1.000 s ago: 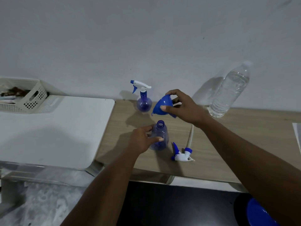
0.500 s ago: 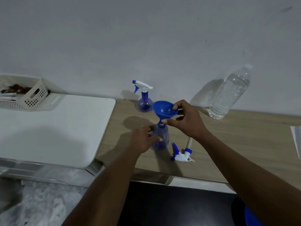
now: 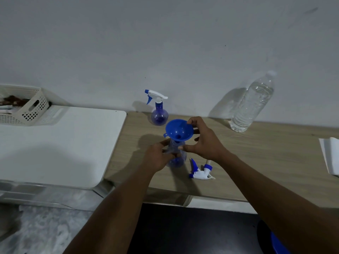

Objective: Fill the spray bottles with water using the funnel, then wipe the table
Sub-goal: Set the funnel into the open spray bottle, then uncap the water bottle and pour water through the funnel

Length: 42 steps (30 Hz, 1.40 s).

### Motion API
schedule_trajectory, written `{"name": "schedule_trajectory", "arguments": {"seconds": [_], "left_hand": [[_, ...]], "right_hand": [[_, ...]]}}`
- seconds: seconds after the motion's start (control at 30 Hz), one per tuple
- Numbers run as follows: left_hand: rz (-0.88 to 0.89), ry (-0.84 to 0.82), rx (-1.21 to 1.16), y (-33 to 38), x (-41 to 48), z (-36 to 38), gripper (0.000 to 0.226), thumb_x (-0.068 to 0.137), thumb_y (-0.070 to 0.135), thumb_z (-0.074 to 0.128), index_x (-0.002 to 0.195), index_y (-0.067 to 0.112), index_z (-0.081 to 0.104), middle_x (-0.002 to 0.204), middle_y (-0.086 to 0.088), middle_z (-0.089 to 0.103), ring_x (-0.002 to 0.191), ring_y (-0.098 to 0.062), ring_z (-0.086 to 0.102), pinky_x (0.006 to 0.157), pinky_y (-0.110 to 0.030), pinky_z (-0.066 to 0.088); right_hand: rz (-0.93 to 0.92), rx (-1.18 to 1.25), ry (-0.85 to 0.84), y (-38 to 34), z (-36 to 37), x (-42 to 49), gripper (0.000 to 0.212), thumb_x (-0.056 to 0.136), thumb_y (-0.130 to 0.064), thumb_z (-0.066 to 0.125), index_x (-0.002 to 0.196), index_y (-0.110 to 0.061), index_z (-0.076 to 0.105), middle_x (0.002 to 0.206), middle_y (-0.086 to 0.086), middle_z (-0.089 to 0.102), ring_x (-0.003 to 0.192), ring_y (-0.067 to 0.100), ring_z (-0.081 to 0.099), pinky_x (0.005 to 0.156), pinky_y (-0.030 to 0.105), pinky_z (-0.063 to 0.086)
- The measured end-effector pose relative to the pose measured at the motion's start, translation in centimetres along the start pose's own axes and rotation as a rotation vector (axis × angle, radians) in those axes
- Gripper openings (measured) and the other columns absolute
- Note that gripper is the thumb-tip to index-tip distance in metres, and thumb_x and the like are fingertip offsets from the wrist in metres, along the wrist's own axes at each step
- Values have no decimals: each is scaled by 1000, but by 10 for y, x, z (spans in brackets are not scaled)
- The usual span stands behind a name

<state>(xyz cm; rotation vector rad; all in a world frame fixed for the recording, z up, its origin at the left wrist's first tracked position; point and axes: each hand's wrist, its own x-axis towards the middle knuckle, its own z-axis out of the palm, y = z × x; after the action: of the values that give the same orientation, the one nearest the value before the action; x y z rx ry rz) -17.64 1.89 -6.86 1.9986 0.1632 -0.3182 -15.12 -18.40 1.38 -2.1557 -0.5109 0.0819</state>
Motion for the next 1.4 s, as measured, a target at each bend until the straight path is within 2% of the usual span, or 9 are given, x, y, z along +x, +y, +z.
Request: {"name": "schedule_trajectory", "arguments": {"seconds": [0.2, 0.33, 0.57, 0.7, 0.87, 1.0, 1.17, 1.27, 1.4], "left_hand": [[34, 17, 27, 7, 0, 0, 77, 71, 39, 89, 139, 27, 53, 127, 11, 63, 99, -5, 65, 91, -33, 56], [53, 98, 49, 8, -7, -1, 96, 64, 47, 91, 146, 28, 45, 132, 14, 51, 111, -9, 56, 93, -30, 49], [207, 476, 291, -10, -60, 22, 42, 71, 43, 87, 90, 25, 53, 86, 12, 55, 71, 1, 54, 59, -12, 34], [441, 467, 579, -20, -78, 66, 36, 73, 48, 80, 71, 29, 49, 65, 17, 43, 52, 0, 38, 51, -14, 27], [474, 399, 416, 47, -49, 133, 37, 78, 60, 66, 69, 28, 47, 62, 16, 44, 54, -5, 48, 50, -21, 38], [342, 295, 280, 133, 4, 167, 34, 73, 54, 77, 86, 28, 60, 83, 12, 65, 78, -9, 60, 72, -29, 50], [289, 247, 145, 211, 72, 194, 72, 69, 54, 85, 127, 26, 55, 125, 7, 61, 112, -14, 59, 91, -30, 49], [264, 171, 98, 236, 99, 208, 85, 65, 56, 87, 134, 26, 47, 116, 13, 57, 101, -10, 57, 84, -29, 47], [272, 181, 148, 243, 129, 221, 87, 50, 77, 80, 125, 41, 51, 109, 18, 66, 96, -3, 66, 83, -32, 60]], "right_hand": [[64, 18, -46, 1, -12, -6, 102, 58, -42, 94, 140, -30, 34, 137, -7, 49, 114, 10, 56, 75, 12, 45], [121, 79, 3, 5, -21, -15, 95, 60, -58, 88, 137, -36, 37, 131, -9, 50, 111, 6, 56, 75, 18, 46], [104, -41, 355, 34, -56, -27, 41, 86, -55, 67, 111, -24, 55, 93, -6, 63, 79, 10, 63, 67, 31, 55], [117, -162, 484, 60, -96, -27, 22, 92, -38, 67, 103, -21, 57, 82, -5, 64, 70, 11, 62, 68, 43, 56], [81, -311, 631, 66, -173, 2, 27, 91, -39, 63, 109, -19, 57, 99, 0, 62, 74, 17, 63, 76, 40, 53], [133, -437, 526, 66, -238, 39, 44, 90, -38, 63, 125, -17, 48, 125, 9, 50, 101, 27, 62, 82, 38, 50], [191, -573, 297, 75, -285, 74, 58, 91, -48, 60, 140, -22, 41, 135, 17, 43, 111, 38, 58, 94, 45, 50], [215, -639, 35, 81, -293, 86, 59, 93, -57, 54, 141, -23, 44, 137, 15, 43, 116, 36, 56, 99, 47, 48], [102, -698, 1, 86, -293, 89, 36, 98, -48, 51, 117, -17, 52, 116, 10, 57, 99, 28, 58, 82, 39, 49]]}}
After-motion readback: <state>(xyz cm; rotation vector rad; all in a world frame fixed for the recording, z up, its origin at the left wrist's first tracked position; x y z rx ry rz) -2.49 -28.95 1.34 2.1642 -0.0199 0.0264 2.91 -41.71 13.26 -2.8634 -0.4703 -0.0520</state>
